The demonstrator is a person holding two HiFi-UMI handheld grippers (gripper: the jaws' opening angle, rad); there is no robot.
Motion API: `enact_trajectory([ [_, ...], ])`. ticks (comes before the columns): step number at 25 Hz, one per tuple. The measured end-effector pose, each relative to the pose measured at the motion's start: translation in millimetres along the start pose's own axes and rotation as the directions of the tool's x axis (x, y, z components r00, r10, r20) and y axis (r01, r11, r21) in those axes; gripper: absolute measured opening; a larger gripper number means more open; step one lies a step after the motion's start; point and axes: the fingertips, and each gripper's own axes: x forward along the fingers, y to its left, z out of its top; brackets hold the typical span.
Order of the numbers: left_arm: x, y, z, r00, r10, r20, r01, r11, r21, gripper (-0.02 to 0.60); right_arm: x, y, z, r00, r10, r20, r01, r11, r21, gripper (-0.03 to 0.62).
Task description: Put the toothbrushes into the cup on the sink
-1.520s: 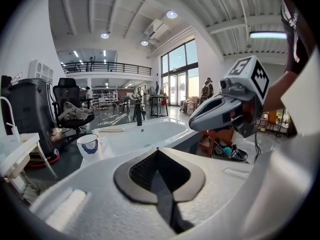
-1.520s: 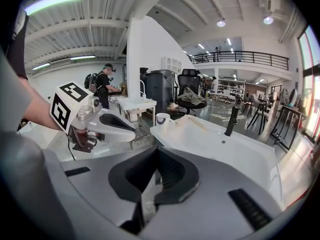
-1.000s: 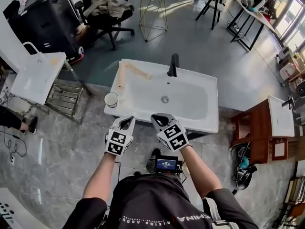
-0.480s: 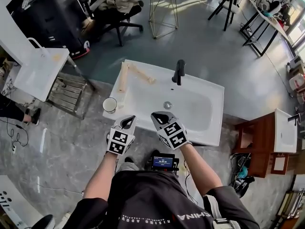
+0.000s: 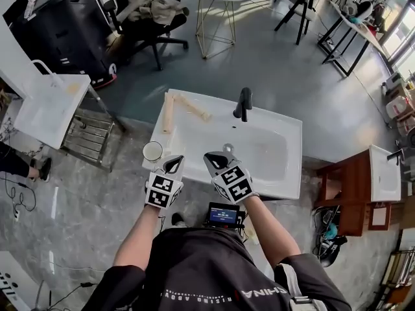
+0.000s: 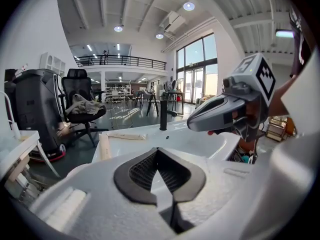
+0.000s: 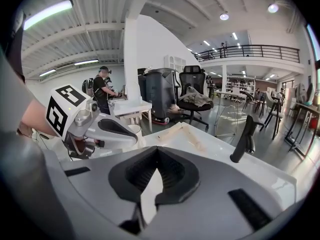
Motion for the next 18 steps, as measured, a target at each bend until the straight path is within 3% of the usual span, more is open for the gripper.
enact_trajectory([
  [18, 2.8, 4.8, 2.9, 0.999, -0.034, 0.002, 0.034, 0.999, 0.012, 0.005, 13.0, 2.7, 12.0, 1.000, -0.006, -0.002, 0.006, 1.000, -0.017, 0.009],
])
